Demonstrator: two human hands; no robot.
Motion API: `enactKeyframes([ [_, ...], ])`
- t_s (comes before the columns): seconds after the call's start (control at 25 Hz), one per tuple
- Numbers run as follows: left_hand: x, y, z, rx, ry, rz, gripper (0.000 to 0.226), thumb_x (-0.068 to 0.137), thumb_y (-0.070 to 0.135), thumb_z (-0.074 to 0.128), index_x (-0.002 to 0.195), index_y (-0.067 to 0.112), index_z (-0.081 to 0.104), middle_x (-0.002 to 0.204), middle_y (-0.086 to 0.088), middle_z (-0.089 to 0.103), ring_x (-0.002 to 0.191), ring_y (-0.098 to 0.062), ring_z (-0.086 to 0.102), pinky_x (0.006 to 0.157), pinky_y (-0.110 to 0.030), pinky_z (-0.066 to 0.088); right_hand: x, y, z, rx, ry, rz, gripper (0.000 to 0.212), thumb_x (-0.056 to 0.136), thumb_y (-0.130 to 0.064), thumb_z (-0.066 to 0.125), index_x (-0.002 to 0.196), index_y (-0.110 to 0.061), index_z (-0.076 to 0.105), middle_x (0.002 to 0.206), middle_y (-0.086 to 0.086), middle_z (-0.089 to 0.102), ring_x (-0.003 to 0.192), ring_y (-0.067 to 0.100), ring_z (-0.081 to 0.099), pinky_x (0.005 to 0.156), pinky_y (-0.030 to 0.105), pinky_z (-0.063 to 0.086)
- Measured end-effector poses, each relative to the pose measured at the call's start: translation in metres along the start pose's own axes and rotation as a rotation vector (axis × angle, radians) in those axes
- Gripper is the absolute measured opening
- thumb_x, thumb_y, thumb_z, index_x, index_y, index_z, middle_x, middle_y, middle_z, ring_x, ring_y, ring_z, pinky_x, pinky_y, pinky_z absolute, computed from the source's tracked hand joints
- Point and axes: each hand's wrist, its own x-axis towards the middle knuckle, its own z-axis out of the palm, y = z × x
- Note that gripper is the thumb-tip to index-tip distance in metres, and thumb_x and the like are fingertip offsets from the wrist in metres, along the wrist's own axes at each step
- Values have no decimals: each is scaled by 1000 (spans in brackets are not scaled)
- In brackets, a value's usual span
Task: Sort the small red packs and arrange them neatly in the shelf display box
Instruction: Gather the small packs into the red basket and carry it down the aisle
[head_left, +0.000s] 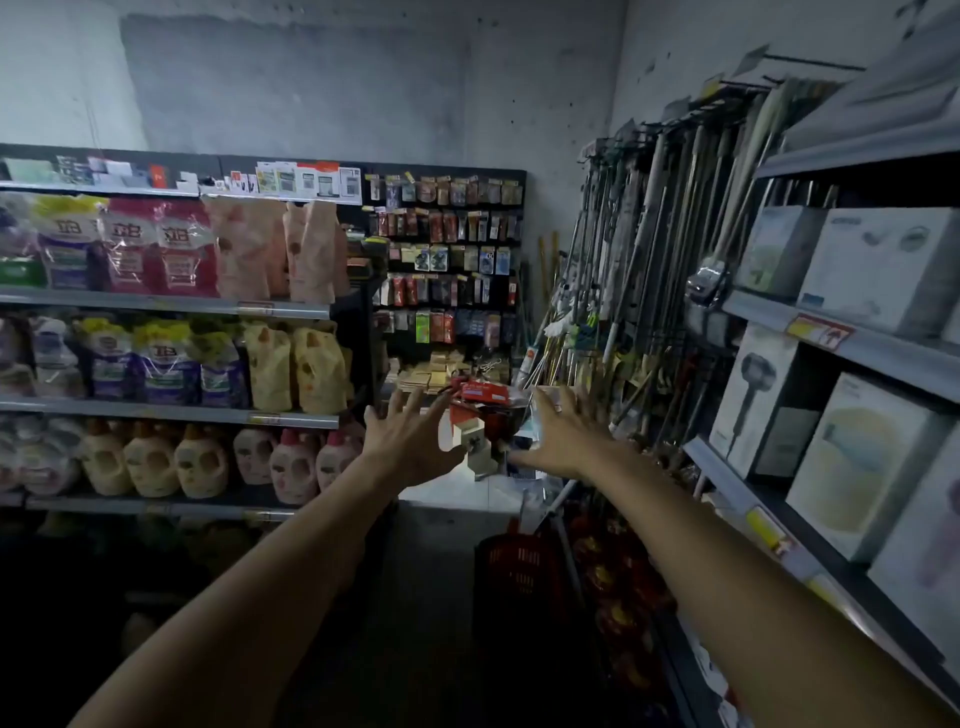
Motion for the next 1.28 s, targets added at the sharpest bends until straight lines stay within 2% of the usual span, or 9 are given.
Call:
enactKeyframes([
  [0.16, 47, -19, 26, 60, -58, -7, 96, 87, 82, 42, 163, 36, 7, 174, -10, 6, 159, -38, 3, 121, -70, 14, 52, -3, 19, 24, -38, 0, 122, 79, -79, 59, 161, -27, -14, 169, 13, -18, 154, 42, -17, 123, 63, 4],
  [0.32, 107, -45, 50, 69, -100, 11, 98, 86, 84, 41, 163, 36, 7, 174, -10, 3, 159, -38, 1, 120, -69, 13, 115, -11, 32, 19, 4, -31, 112, 82, -75, 58, 163, -22, 1, 170, 14, -2, 155, 40, -3, 124, 60, 15],
  [0.68, 245, -92, 100, 23, -91, 29, 96, 86, 82, 44, 163, 36, 10, 174, -10, 8, 159, -38, 4, 119, -70, 19, 254, -29, 63, 24, -18, -34, 113, 83, -79, 54, 163, -24, -3, 169, 16, -13, 155, 39, -16, 124, 55, -1],
  [0.8, 305, -101, 135, -51, -101, -7, 93, 88, 80, 46, 163, 34, 14, 173, -8, 10, 159, -35, 8, 121, -66, 22, 324, -14, 89, 20, -33, -31, 116, 80, -84, 52, 163, -26, -4, 169, 15, -14, 155, 39, -17, 124, 54, -2],
  [1.08, 469, -128, 196, 17, -148, -21, 91, 89, 75, 51, 162, 34, 17, 172, -8, 14, 158, -34, 13, 119, -65, 27, 514, 30, 128, 40, -62, -59, 121, 78, -81, 58, 162, -22, -6, 169, 16, -14, 154, 42, -18, 125, 57, -2],
  [1.28, 580, -143, 213, 60, -156, -27, 89, 91, 74, 48, 163, 32, 17, 172, -10, 12, 159, -34, 8, 121, -67, 20, 639, 42, 134, 68, -86, -63, 119, 79, -78, 58, 162, -25, -8, 170, 14, -12, 154, 42, -18, 124, 61, 0],
])
